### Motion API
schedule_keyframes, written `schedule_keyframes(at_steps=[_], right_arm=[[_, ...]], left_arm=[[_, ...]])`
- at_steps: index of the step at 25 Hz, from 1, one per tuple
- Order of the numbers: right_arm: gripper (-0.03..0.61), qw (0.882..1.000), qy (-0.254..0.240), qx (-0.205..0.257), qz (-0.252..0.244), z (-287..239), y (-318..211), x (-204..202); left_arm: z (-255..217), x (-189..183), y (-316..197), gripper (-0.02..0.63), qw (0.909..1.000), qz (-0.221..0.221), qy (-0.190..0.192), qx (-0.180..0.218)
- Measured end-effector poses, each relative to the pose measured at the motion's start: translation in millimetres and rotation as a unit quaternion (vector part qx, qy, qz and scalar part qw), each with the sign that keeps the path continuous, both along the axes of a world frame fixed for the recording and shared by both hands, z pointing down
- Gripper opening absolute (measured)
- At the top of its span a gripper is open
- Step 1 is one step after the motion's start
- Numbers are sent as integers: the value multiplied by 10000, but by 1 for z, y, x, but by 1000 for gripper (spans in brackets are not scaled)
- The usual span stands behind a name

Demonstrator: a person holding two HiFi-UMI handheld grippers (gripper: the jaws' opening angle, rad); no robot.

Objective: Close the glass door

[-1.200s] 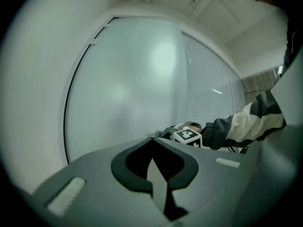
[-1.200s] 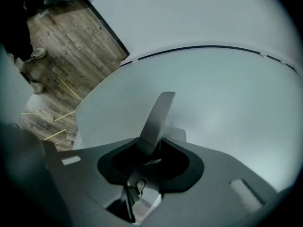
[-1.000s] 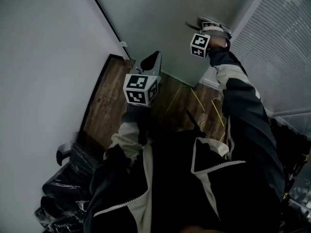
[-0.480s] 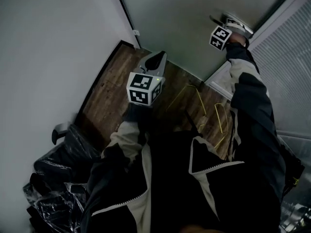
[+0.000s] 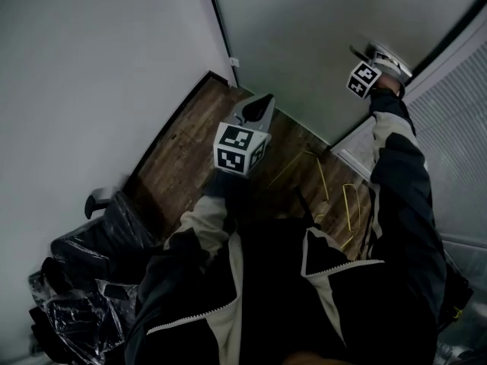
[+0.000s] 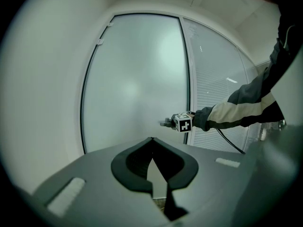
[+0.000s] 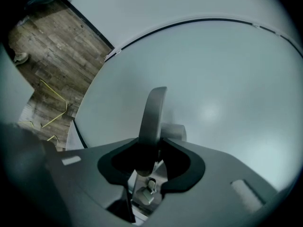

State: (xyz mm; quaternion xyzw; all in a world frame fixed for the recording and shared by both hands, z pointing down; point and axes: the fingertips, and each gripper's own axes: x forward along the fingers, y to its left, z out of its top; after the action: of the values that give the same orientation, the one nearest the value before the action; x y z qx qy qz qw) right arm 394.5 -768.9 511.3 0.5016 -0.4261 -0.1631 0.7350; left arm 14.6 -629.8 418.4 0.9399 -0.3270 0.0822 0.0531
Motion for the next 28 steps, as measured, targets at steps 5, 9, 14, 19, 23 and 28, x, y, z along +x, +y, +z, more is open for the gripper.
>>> schedule_keyframes(at_steps=[5, 9, 14, 19, 23, 28], right_arm=[[137, 9999, -145, -33, -78, 3, -8, -1], [179, 9978, -649, 125, -55, 0, 2, -12], [190, 9902, -1216, 589, -339, -21, 16, -52], [146, 9268, -3284, 1791, -329, -60, 65, -128], [96, 8115, -5249, 2560, -218, -77, 114, -191], [15, 7445, -5970, 2986, -112, -82, 179, -229]], left_arm=[[4, 2, -1, 2, 9999, 3, -71, -92], [4, -2, 5, 2, 9999, 15, -97, -37], [3, 1, 0, 2, 9999, 110, -13, -92], [-3, 9, 1, 2, 9994, 247, 210, -105], [-12, 24, -2, 2, 9986, 432, 284, 53], [-17, 47, 6, 2, 9961, 767, 429, 101]])
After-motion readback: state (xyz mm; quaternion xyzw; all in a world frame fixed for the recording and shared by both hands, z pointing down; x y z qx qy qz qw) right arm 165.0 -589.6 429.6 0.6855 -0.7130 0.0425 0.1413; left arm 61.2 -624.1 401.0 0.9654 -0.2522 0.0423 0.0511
